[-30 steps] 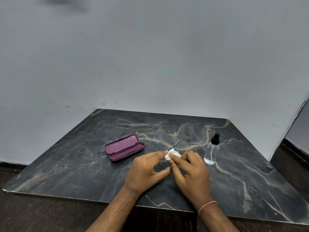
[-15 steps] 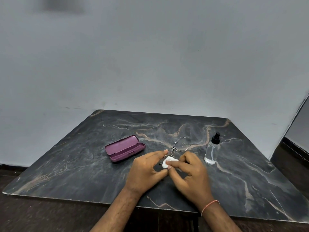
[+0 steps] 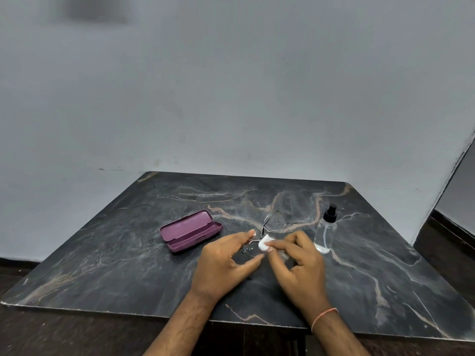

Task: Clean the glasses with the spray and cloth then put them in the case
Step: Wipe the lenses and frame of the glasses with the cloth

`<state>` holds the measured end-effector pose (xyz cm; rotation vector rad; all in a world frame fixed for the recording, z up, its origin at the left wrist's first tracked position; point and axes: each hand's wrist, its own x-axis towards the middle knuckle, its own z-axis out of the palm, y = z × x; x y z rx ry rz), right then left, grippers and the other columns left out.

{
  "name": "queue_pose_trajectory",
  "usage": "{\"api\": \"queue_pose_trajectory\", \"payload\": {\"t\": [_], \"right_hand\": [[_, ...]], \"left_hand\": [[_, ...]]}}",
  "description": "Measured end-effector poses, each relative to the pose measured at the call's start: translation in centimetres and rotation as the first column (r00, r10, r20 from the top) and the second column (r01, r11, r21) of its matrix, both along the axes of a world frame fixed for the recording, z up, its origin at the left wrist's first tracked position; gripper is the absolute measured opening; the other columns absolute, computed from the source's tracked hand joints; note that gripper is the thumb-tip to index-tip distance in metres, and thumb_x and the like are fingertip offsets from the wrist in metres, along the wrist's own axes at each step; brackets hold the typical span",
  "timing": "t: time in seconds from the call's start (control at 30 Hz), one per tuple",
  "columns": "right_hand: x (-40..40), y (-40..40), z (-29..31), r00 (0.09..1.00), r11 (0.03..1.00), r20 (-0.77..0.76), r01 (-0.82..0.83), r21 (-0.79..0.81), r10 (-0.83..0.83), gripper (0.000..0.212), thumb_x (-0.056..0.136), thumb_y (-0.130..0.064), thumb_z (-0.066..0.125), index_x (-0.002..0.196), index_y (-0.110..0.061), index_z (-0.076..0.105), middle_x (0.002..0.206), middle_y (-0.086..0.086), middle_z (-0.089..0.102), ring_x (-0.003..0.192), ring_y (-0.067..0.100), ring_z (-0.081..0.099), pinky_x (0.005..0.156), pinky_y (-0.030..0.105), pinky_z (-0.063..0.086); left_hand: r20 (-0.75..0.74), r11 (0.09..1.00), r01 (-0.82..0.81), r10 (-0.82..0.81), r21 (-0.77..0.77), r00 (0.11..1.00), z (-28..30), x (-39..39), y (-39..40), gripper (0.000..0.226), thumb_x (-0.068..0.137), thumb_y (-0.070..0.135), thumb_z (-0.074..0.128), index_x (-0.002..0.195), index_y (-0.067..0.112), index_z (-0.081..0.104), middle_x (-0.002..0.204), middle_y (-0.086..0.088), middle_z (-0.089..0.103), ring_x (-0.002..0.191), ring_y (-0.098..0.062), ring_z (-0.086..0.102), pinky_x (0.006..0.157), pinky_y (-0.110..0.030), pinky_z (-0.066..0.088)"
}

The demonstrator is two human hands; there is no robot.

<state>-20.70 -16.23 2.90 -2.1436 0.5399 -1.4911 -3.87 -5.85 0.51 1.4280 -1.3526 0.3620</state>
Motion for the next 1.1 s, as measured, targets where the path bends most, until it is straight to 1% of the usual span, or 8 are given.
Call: {"api": "queue_pose_trajectory", "payload": {"t": [0.17, 0.27, 0.37, 0.43, 0.57, 0.7, 0.93, 1.1], "right_hand": [[-0.1, -1.3, 0.5, 0.974, 0.946, 0.203, 0.032, 0.321, -0.102, 0.018, 0.093, -0.012, 0.079, 0.102, -0.026, 0.084, 0.103, -0.002, 0.062, 0.083, 0.013, 0.062, 0.066, 0.015, 0.049], [-0.2, -1.6, 0.5, 0.949, 0.921, 0.260, 0.071, 0.382, -0.180, 0.015, 0.097, -0.017, 0.075, 0.107, -0.025, 0.082, 0.102, 0.002, 0.065, 0.083, 0.011, 0.062, 0.069, 0.007, 0.047], [-0.2, -1.8, 0.4, 0.934, 0.910, 0.280, 0.095, 0.405, -0.222, 0.023, 0.098, -0.021, 0.073, 0.101, -0.044, 0.075, 0.101, -0.005, 0.068, 0.083, 0.005, 0.062, 0.074, 0.007, 0.046], [-0.1, -2.0, 0.2, 0.934, 0.898, 0.280, 0.084, 0.431, -0.222, 0.026, 0.099, -0.022, 0.072, 0.097, -0.048, 0.072, 0.102, -0.008, 0.070, 0.085, 0.005, 0.063, 0.076, 0.009, 0.048], [0.1, -2.5, -0.3, 0.936, 0.876, 0.289, 0.038, 0.482, -0.200, 0.018, 0.099, -0.024, 0.073, 0.096, -0.041, 0.075, 0.104, -0.005, 0.075, 0.091, 0.014, 0.068, 0.083, 0.024, 0.055], [0.4, -2.8, -0.8, 0.955, 0.809, 0.266, -0.054, 0.586, -0.129, 0.009, 0.098, -0.027, 0.074, 0.096, -0.034, 0.079, 0.094, -0.003, 0.081, 0.083, 0.015, 0.072, 0.080, 0.043, 0.060], [0.3, -3.1, -1.0, 0.959, 0.764, 0.279, -0.140, 0.630, -0.055, 0.010, 0.096, -0.023, 0.077, 0.102, -0.025, 0.084, 0.099, -0.003, 0.084, 0.088, 0.014, 0.074, 0.082, 0.041, 0.059], [0.2, -2.9, -0.4, 0.944, 0.722, 0.330, -0.221, 0.655, -0.010, 0.009, 0.096, -0.010, 0.075, 0.098, -0.013, 0.083, 0.094, 0.004, 0.083, 0.079, 0.006, 0.072, 0.072, 0.027, 0.055]], "left_hand": [[-0.006, 1.000, 0.008, -0.008, 0.011, 1.000, 0.5, -0.2, 0.2, 0.053, 0.084, 0.034, 0.094, 0.131, 0.014, 0.079, 0.123, 0.011, 0.081, 0.109, 0.005, 0.076, 0.094, -0.026, 0.065], [-0.005, 1.000, -0.002, 0.002, 0.019, 1.000, 0.5, -0.2, 0.2, 0.052, 0.084, 0.033, 0.093, 0.131, 0.014, 0.079, 0.122, 0.011, 0.081, 0.107, 0.004, 0.076, 0.094, -0.027, 0.065], [-0.002, 1.000, 0.002, -0.002, 0.027, 1.000, 0.5, -0.3, 0.3, 0.052, 0.084, 0.032, 0.094, 0.131, 0.014, 0.079, 0.124, 0.011, 0.081, 0.109, 0.004, 0.076, 0.095, -0.027, 0.064], [0.009, 0.999, 0.011, -0.011, 0.030, 1.000, 0.6, -0.3, 0.3, 0.051, 0.084, 0.032, 0.093, 0.131, 0.014, 0.079, 0.125, 0.012, 0.081, 0.110, 0.004, 0.076, 0.096, -0.027, 0.064], [0.049, 0.998, 0.034, -0.036, 0.045, 0.998, 0.8, -0.5, 0.5, 0.050, 0.086, 0.029, 0.091, 0.132, 0.014, 0.079, 0.128, 0.010, 0.080, 0.116, 0.003, 0.075, 0.098, -0.029, 0.064], [0.056, 0.997, 0.046, -0.049, 0.061, 0.997, 1.0, -0.6, 0.6, 0.051, 0.086, 0.027, 0.091, 0.134, 0.016, 0.077, 0.129, 0.011, 0.080, 0.118, 0.003, 0.074, 0.099, -0.028, 0.063], [0.011, 0.994, 0.040, -0.041, 0.103, 0.999, 1.4, -0.6, 0.7, 0.052, 0.087, 0.027, 0.089, 0.136, 0.020, 0.075, 0.130, 0.016, 0.077, 0.120, 0.007, 0.070, 0.104, -0.021, 0.058], [-0.005, 0.992, 0.031, -0.030, 0.123, 1.000, 1.7, -0.8, 0.9, 0.052, 0.086, 0.026, 0.087, 0.136, 0.022, 0.074, 0.130, 0.017, 0.076, 0.120, 0.008, 0.069, 0.104, -0.022, 0.058]]}}
